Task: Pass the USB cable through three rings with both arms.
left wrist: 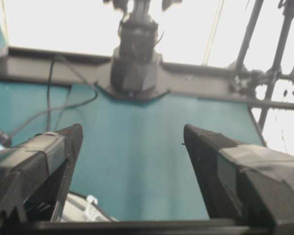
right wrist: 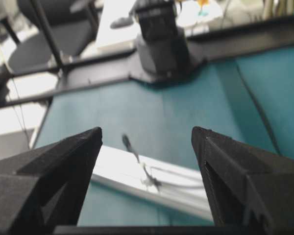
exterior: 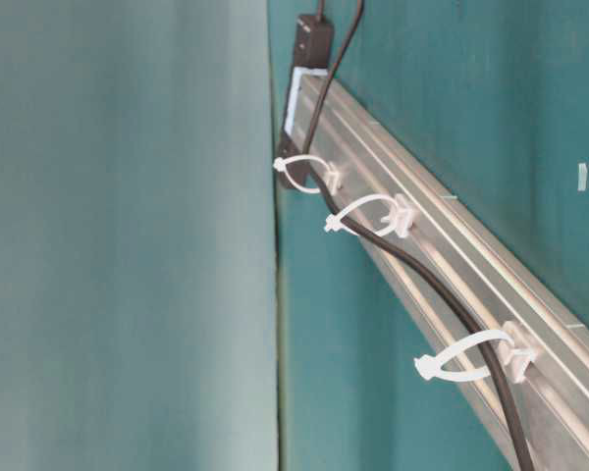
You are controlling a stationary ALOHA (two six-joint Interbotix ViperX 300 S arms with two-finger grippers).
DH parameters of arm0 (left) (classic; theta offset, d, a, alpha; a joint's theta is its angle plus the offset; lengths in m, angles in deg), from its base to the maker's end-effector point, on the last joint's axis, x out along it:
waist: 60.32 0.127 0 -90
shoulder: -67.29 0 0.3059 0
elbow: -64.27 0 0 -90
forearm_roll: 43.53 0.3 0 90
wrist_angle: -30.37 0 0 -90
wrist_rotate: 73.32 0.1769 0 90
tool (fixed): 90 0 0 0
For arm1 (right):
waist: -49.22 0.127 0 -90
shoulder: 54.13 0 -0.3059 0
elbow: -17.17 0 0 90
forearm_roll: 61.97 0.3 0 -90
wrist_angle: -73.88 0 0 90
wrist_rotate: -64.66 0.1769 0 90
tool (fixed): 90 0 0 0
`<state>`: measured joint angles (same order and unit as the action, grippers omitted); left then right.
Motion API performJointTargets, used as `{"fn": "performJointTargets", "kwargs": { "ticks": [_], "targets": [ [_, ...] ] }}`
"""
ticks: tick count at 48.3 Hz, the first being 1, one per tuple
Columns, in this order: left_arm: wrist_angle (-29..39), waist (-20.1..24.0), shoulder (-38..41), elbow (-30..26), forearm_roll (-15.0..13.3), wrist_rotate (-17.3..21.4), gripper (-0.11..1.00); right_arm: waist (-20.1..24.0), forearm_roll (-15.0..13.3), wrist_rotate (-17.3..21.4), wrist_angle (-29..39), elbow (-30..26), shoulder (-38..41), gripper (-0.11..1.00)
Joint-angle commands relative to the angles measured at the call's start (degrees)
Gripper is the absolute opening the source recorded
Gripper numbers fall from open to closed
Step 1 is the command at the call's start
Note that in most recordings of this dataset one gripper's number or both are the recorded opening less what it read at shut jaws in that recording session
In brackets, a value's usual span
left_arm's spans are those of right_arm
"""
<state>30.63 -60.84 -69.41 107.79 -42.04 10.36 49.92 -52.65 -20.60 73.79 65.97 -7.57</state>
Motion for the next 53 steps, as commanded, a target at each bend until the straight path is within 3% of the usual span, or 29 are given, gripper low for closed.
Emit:
{"fn": "performJointTargets", "kwargs": {
  "ticks": [1,15,27,42,47,53],
  "targets": [
    [-0.2,0.7,-0.2,0.0,0.2,-0.7,0.91,-0.2,-0.1,0.7,-0.1,0.6,0.4,0.85],
    [0.1,1.9,1.0,0.4,0.2,-1.1,0.91,-0.2,0.4,5.1,-1.1,2.0,-4.6,0.85],
    [-1.4,1.9,0.5,-1.0,0.2,-0.8,0.90,0.7,-0.6,3.7,0.6,3.0,-8.5,0.85],
    [-8.0,0.6,-0.4,-1.4,0.3,8.9,0.90,0.9,-0.4,4.7,0.5,3.2,-9.1,0.85],
    [-8.1,0.0,-0.4,-1.4,0.3,6.0,0.90,0.9,-0.4,4.8,0.5,3.1,-9.5,0.85],
    [-8.3,-1.4,1.1,-1.0,0.3,-3.3,0.90,0.9,-0.5,4.2,-0.6,3.1,-9.4,0.85]
  ]
}}
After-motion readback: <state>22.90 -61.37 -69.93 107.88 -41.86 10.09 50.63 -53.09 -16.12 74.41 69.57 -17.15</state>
